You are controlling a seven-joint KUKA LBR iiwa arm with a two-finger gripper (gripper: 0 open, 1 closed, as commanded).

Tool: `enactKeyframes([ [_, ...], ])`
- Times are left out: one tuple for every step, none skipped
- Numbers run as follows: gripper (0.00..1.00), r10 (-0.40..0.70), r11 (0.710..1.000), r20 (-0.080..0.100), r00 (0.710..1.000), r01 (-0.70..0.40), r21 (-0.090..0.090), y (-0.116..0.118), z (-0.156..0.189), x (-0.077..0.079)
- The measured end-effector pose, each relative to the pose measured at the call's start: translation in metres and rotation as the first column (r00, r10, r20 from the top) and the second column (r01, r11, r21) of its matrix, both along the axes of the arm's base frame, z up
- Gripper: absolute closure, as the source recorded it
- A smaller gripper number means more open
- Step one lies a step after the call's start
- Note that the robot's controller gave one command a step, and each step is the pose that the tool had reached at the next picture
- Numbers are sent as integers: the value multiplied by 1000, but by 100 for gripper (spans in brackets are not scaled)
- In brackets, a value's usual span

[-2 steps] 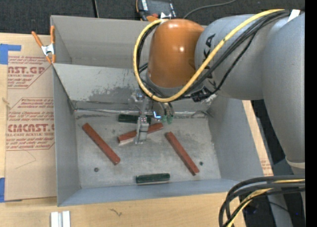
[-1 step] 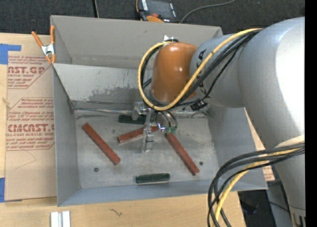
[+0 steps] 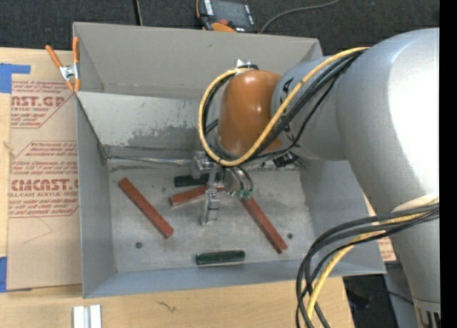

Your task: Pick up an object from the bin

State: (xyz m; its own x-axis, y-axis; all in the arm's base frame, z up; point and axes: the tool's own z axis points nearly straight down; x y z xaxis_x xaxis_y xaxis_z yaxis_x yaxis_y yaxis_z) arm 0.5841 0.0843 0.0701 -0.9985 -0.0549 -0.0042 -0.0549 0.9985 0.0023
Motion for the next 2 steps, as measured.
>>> enactKeyframes([
  [100, 0, 1000, 2, 1000, 0, 0, 0, 3, 1],
  [100, 276, 961, -5, 961, -276, -3, -43, 15, -32],
])
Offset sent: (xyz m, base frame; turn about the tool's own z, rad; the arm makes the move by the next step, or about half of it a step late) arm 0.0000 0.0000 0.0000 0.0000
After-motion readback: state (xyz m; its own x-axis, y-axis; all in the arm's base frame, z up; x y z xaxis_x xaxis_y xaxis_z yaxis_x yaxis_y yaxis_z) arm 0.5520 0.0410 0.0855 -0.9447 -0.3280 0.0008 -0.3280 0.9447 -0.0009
